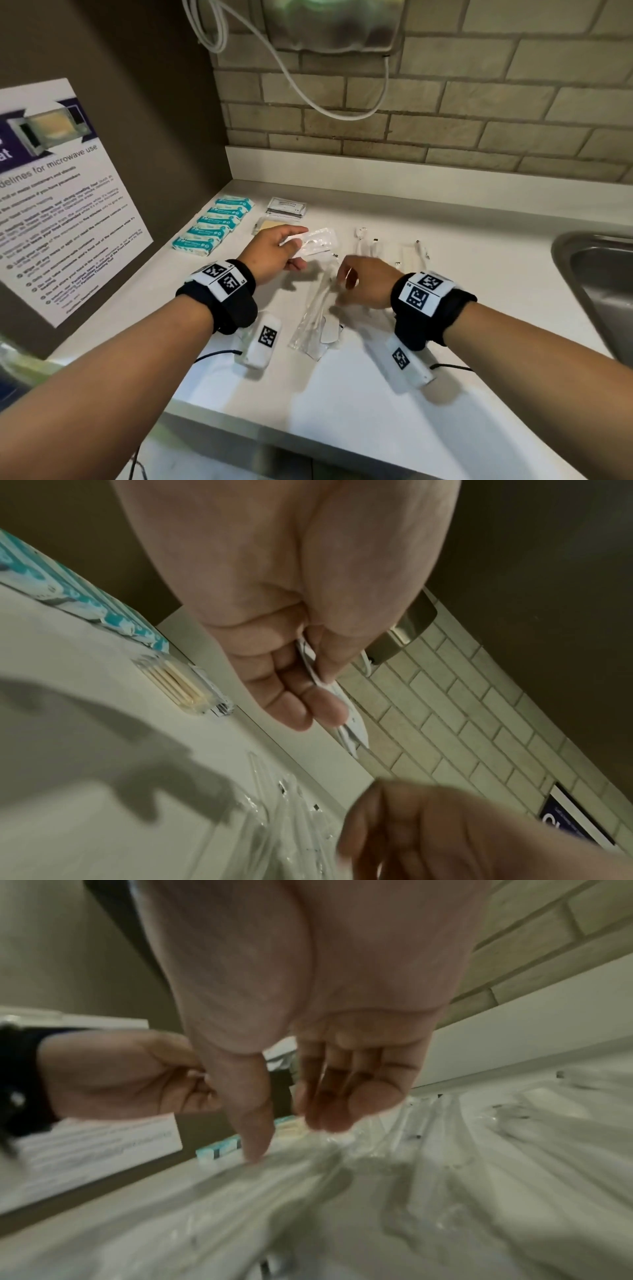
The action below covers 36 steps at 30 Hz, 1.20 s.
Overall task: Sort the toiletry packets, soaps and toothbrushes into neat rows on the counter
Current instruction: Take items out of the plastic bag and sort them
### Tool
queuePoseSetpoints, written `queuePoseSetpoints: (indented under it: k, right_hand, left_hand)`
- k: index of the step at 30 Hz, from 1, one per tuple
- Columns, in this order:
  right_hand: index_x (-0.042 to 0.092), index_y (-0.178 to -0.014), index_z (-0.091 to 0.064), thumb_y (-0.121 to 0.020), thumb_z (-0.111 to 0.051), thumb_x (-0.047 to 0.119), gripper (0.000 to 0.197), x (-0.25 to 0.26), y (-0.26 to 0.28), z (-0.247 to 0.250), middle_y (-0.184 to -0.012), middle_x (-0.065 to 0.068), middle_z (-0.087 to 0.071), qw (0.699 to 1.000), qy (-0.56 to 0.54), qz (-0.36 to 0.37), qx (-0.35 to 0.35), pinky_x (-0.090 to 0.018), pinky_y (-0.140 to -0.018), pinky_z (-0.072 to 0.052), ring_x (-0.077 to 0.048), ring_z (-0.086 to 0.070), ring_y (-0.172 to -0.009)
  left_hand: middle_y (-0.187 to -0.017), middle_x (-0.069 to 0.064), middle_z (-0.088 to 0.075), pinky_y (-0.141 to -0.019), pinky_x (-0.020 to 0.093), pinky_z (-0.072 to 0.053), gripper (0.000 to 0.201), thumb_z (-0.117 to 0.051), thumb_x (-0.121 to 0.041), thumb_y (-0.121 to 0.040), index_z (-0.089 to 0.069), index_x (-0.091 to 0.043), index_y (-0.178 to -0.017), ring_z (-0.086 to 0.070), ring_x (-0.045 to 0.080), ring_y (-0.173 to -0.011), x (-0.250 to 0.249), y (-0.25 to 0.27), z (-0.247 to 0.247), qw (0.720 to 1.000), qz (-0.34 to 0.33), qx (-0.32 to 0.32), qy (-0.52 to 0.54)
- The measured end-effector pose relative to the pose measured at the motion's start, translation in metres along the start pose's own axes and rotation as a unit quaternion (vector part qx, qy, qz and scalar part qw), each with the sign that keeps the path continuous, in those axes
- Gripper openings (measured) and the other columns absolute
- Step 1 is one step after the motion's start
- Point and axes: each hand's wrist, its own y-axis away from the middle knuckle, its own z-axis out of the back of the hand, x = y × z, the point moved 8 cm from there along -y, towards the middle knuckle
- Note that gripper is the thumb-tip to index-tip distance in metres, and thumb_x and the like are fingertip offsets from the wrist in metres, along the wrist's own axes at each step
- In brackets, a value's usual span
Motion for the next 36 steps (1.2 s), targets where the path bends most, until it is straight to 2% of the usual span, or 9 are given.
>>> queuePoseSetpoints:
  k: [4,7,10,16,19,22,25,31,36]
  right_hand:
    - [0.018,-0.098,-0.065,-0.088,-0.059,0.021,0.012,0.005,0.003,-0.031,-0.108,-0.003,-0.067,0.99,0.124,0.015,0.067,-0.023,-0.076,-0.043,-0.019,-0.058,-0.092]
    - [0.015,-0.109,-0.068,-0.088,-0.054,0.009,0.026,0.013,-0.001,-0.037,-0.114,-0.002,-0.068,0.993,0.091,0.027,0.069,-0.022,-0.082,-0.042,-0.02,-0.06,-0.103]
    - [0.017,-0.117,-0.066,-0.087,-0.05,0.003,0.037,0.023,-0.002,-0.042,-0.116,0.002,-0.067,0.993,0.051,0.049,0.092,-0.018,-0.083,-0.039,-0.013,-0.057,-0.097]
    - [0.023,-0.121,-0.06,-0.07,-0.077,0.015,0.055,0.026,0.0,-0.05,-0.106,0.007,-0.061,0.986,0.089,0.07,0.123,-0.023,-0.082,-0.046,-0.013,-0.056,-0.093]
    - [0.021,-0.107,-0.064,-0.068,-0.08,0.016,0.043,0.024,0.0,-0.048,-0.1,0.006,-0.064,0.985,0.099,0.059,0.128,-0.026,-0.08,-0.05,-0.016,-0.06,-0.091]
    - [0.02,-0.082,-0.06,-0.068,-0.081,0.02,0.026,0.019,0.0,-0.046,-0.078,0.01,-0.059,0.983,0.12,0.044,0.134,-0.023,-0.061,-0.045,-0.014,-0.057,-0.075]
    - [0.024,-0.066,-0.047,-0.075,-0.073,0.026,0.028,0.017,0.001,-0.037,-0.067,0.012,-0.05,0.982,0.151,0.038,0.108,-0.021,-0.053,-0.035,-0.014,-0.051,-0.068]
    - [0.022,-0.071,-0.035,-0.091,-0.047,0.01,0.026,0.021,-0.005,0.025,-0.079,-0.001,-0.052,0.996,0.057,0.059,-0.038,-0.022,-0.052,-0.031,-0.028,-0.055,-0.08]
    - [0.016,-0.086,-0.053,-0.079,-0.067,0.019,0.016,0.026,0.007,0.07,-0.088,0.002,-0.049,0.986,-0.005,0.112,-0.12,-0.023,-0.063,-0.04,-0.018,-0.049,-0.075]
  left_hand:
    - [-0.1,0.017,-0.066,-0.077,0.029,-0.058,0.032,-0.047,-0.008,-0.1,-0.055,-0.014,-0.131,-0.066,0.017,-0.067,0.002,0.001,0.005,1.0,0.001,0.005,0.003]
    - [-0.099,0.017,-0.066,-0.084,0.036,-0.058,0.032,-0.047,-0.009,-0.1,-0.056,-0.014,-0.13,-0.065,0.018,-0.068,0.007,0.003,0.005,1.0,0.006,0.014,-0.002]
    - [-0.099,0.018,-0.067,-0.087,0.038,-0.056,0.032,-0.048,-0.01,-0.1,-0.055,-0.015,-0.131,-0.066,0.019,-0.07,0.009,0.004,0.006,1.0,0.008,0.018,-0.01]
    - [-0.101,0.013,-0.068,-0.079,0.029,-0.058,0.032,-0.047,-0.01,-0.101,-0.056,-0.017,-0.131,-0.067,0.013,-0.066,0.008,0.003,0.009,0.999,0.018,0.03,-0.006]
    - [-0.105,0.014,-0.068,-0.072,0.022,-0.058,0.032,-0.046,-0.01,-0.101,-0.055,-0.017,-0.131,-0.067,0.011,-0.065,0.007,0.001,0.007,0.999,0.02,0.032,-0.008]
    - [-0.102,0.014,-0.068,-0.075,0.026,-0.058,0.033,-0.045,-0.009,-0.101,-0.054,-0.015,-0.132,-0.065,0.014,-0.067,0.008,-0.002,0.003,0.999,0.019,0.041,-0.016]
    - [-0.09,0.01,-0.067,-0.069,0.023,-0.057,0.034,-0.043,-0.008,-0.102,-0.053,-0.013,-0.133,-0.065,0.016,-0.068,0.012,-0.005,0.004,0.998,0.027,0.035,-0.033]
    - [-0.088,0.009,-0.065,-0.053,0.022,-0.057,0.035,-0.038,-0.004,-0.102,-0.054,-0.012,-0.132,-0.066,0.01,-0.055,0.013,-0.013,-0.004,0.997,0.054,0.049,-0.016]
    - [-0.077,0.003,-0.054,-0.057,0.024,-0.058,0.034,-0.037,-0.001,-0.1,-0.057,-0.013,-0.126,-0.069,0.017,-0.059,-0.003,-0.019,-0.03,0.995,0.05,0.089,0.009]
